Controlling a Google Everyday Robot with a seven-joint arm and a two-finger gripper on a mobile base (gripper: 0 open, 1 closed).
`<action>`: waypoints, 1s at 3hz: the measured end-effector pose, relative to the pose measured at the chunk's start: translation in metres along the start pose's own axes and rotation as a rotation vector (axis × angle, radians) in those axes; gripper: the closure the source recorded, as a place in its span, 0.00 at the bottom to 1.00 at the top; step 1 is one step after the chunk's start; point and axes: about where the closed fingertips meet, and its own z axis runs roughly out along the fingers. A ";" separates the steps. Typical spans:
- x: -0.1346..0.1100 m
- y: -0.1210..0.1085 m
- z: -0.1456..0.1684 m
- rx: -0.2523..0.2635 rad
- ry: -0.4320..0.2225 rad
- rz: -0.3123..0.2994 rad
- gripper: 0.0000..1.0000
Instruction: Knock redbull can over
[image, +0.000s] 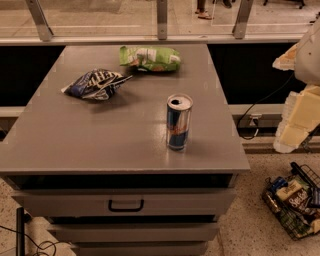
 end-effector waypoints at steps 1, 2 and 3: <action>0.000 0.000 0.000 0.000 0.000 0.000 0.00; 0.002 -0.001 -0.002 0.001 -0.064 0.053 0.00; 0.026 -0.001 0.017 0.003 -0.222 0.166 0.00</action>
Offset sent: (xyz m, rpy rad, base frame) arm 0.0000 -0.0129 0.0054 0.2807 -0.0196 -0.1271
